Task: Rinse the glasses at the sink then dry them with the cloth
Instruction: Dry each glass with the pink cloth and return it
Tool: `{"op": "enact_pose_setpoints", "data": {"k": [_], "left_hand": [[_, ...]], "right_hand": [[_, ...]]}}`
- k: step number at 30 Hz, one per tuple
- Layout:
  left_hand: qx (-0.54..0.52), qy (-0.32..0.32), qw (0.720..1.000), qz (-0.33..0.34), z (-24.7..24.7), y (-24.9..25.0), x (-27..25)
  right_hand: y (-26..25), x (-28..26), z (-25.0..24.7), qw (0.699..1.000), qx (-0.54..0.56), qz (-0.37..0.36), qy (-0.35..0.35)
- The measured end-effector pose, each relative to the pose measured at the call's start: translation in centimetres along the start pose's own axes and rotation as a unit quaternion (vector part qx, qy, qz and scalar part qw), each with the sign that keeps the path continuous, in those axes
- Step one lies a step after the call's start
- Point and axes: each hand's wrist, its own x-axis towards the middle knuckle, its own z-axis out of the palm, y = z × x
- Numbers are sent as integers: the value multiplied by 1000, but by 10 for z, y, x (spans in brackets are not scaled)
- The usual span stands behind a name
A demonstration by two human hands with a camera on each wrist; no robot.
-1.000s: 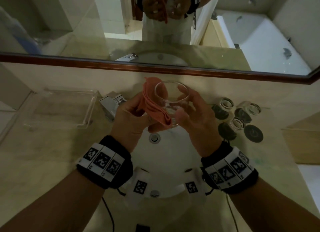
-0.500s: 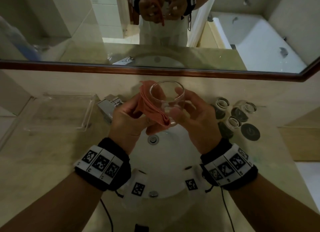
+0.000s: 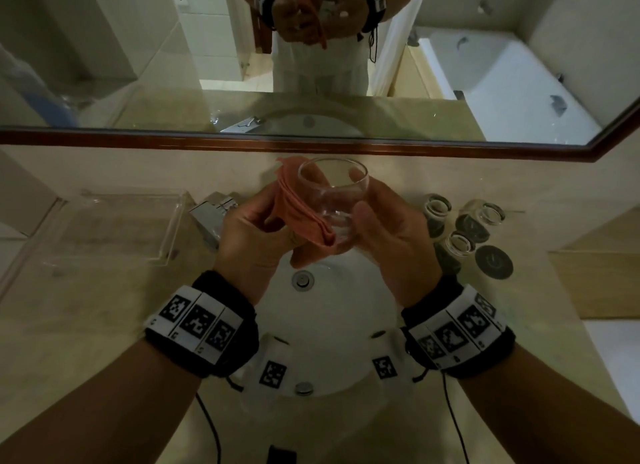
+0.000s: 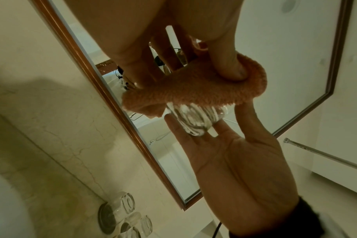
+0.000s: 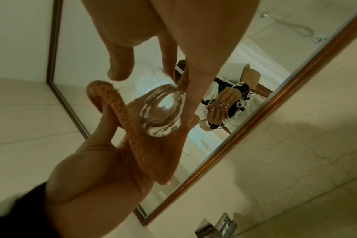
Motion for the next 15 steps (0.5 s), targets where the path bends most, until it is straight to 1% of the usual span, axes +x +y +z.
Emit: {"op": "enact_pose_setpoints", "data": {"k": [2, 4, 9, 11, 13, 15], "left_hand": [[7, -4, 1000, 0, -1, 2, 2], [14, -5, 1000, 4, 0, 3, 4], [-1, 9, 1000, 12, 3, 0, 5], [11, 17, 1000, 15, 3, 0, 5], [21, 16, 999, 17, 3, 1, 5], [19, 8, 1000, 13, 2, 3, 6]], "right_hand": [[1, -2, 0, 999, 25, 20, -2], [2, -2, 3, 999, 11, 30, 8], [3, 1, 8, 993, -114, -5, 33], [-1, 4, 7, 989, -142, 7, 37], [-4, 7, 5, 992, -120, 15, 39], [-6, 7, 0, 997, -80, 21, 10]]}}
